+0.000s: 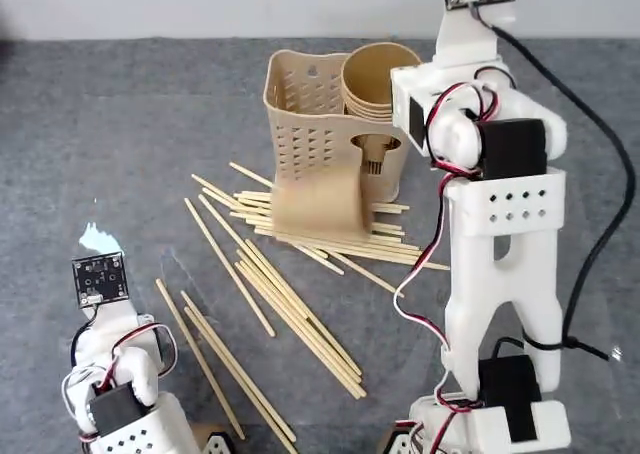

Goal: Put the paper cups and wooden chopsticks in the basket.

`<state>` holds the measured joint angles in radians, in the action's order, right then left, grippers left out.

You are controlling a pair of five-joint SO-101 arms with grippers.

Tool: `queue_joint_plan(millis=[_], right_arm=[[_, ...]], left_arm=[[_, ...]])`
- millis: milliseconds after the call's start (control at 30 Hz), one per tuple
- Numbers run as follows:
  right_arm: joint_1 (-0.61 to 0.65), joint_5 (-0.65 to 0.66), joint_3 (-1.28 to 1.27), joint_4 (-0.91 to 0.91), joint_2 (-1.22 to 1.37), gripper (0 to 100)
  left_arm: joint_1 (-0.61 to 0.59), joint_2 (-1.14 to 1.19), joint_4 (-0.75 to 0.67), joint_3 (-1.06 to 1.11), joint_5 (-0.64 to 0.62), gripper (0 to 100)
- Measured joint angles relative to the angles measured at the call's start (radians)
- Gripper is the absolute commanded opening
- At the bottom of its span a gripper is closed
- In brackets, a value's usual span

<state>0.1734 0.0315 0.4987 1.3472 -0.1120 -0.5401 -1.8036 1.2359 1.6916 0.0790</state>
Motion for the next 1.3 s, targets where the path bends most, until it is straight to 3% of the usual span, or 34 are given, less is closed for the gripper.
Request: queue_joint_plan(millis=[200, 467, 600, 933, 1133, 1300], right_arm=[[0.0, 0.032, 0.028, 0.071, 0.0, 0.8], [0.052, 0.038, 0.049, 0.39, 0.0, 0.8], [0.068, 0.058, 0.006, 0.407, -0.021, 0.8], [0.144, 0.176, -0.474, 0.407, -0.321, 0.9], [0.17, 0.321, -0.773, 0.399, -0.502, 1.4], [0.236, 0.453, -1.06, 0.331, -0.649, 12.0]], left_arm=[[0.0, 0.0, 0.0, 0.0, 0.0, 1], [0.0, 0.0, 0.0, 0.0, 0.0, 1], [0.0, 0.0, 0.0, 0.0, 0.0, 1], [0.0, 0.0, 0.0, 0.0, 0.002, 1], [0.0, 0.0, 0.0, 0.0, 0.002, 1], [0.0, 0.0, 0.0, 0.0, 0.002, 1]])
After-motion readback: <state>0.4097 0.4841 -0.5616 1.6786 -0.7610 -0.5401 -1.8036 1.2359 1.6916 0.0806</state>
